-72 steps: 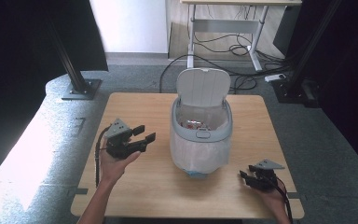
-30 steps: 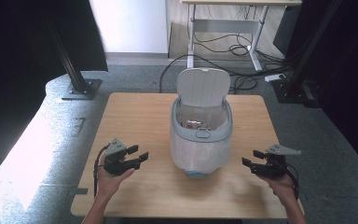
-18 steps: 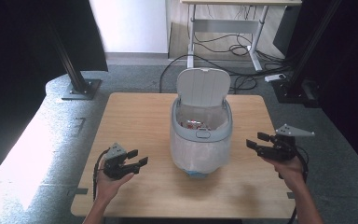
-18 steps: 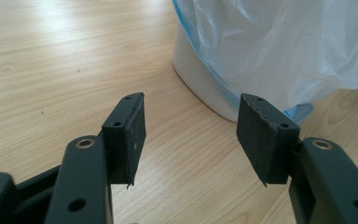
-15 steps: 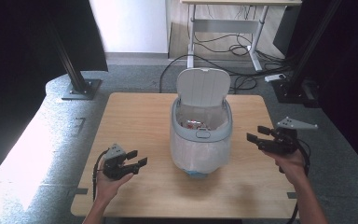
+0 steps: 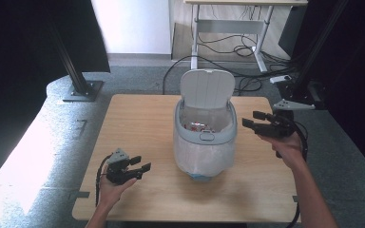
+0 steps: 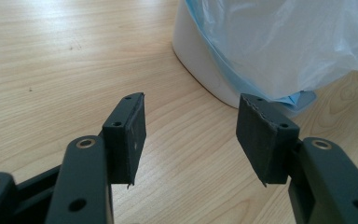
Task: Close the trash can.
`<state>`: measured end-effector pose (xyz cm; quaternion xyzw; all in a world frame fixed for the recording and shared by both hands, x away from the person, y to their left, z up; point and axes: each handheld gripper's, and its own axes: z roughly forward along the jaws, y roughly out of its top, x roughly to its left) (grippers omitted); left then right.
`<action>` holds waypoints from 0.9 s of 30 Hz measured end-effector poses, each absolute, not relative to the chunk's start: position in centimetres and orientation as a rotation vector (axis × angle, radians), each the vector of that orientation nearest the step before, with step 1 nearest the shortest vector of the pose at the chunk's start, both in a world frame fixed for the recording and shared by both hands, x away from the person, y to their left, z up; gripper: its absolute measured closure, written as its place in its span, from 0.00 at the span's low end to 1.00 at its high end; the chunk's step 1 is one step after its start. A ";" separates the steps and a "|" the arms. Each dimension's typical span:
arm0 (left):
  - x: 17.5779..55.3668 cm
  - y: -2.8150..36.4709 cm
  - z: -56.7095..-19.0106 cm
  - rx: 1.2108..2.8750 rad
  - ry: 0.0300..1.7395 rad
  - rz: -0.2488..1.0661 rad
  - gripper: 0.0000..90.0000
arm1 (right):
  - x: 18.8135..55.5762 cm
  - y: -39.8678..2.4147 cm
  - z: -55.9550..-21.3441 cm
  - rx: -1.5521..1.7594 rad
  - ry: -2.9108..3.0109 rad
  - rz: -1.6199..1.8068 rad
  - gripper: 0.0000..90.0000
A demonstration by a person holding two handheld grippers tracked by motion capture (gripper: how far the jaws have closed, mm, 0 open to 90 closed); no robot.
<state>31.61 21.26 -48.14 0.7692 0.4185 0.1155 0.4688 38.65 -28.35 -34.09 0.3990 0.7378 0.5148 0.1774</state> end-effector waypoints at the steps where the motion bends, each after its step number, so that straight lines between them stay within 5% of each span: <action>1: 31.6 21.2 -48.2 1.888 1.026 0.282 0.48 | 39.0 -28.2 -33.9 1.129 2.086 1.456 0.40; 27: 31.7 21.5 -48.8 1.893 1.045 0.264 0.48 | 43.7 -24.3 -30.9 1.081 2.148 1.500 0.40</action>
